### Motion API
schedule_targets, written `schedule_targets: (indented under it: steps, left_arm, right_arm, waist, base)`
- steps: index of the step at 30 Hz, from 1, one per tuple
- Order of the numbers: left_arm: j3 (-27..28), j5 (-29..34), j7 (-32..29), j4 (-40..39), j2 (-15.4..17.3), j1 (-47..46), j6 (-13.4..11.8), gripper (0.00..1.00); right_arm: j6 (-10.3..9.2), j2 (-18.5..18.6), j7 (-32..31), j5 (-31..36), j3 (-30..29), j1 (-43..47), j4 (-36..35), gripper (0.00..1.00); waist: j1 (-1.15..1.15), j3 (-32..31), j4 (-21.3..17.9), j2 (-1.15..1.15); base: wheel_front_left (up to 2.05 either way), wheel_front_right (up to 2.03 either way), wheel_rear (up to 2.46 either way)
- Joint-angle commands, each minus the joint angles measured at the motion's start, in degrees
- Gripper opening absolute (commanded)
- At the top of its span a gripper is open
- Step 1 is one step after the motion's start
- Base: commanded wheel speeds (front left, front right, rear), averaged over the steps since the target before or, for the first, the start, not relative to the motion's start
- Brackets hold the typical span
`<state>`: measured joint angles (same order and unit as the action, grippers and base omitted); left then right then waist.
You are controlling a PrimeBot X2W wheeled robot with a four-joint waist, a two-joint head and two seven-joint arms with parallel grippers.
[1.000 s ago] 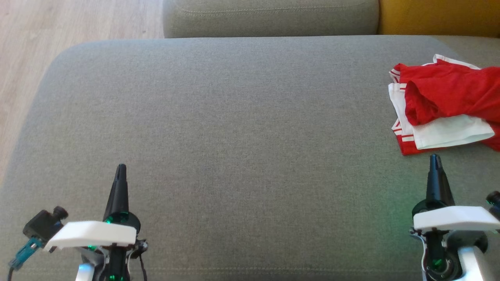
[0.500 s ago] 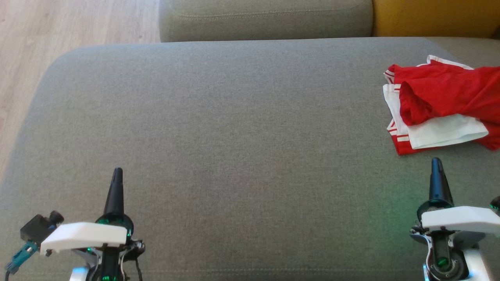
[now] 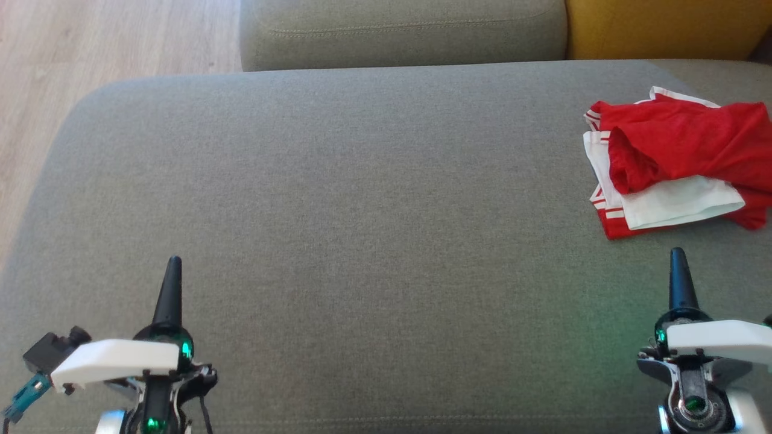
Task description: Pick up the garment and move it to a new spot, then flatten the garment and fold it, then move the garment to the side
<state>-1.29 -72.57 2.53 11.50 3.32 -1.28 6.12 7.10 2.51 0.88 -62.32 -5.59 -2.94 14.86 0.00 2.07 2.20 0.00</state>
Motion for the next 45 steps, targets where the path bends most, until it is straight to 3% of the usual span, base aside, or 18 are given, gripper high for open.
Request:
schedule_targets:
  steps: [1,41,45]
  left_arm:
    - [1.6,-1.39,-0.52,-1.37,1.0,-3.03,0.59,0.0]
    - [5.8,-21.27,-7.41,2.46,1.01,-4.74,1.36,0.0]
    - [5.87,-21.21,-7.47,2.47,0.95,-4.74,1.36,0.0]
  right_arm:
    - [0.26,0.46,-0.6,-1.96,0.65,-2.76,-1.7,0.0]
    - [0.39,0.52,-7.25,-29.97,-0.78,-3.23,-0.85,0.0]
    - [0.39,0.51,-7.26,-29.96,-0.79,-3.23,-0.85,0.0]
  waist:
    - [0.0,-0.07,-0.08,0.0]
    - [0.0,-1.89,-2.2,0.0]
    - [0.0,-1.89,-2.2,0.0]
  base:
    - [0.0,0.0,0.0]
    - [0.0,0.0,0.0]
    - [0.0,0.0,0.0]
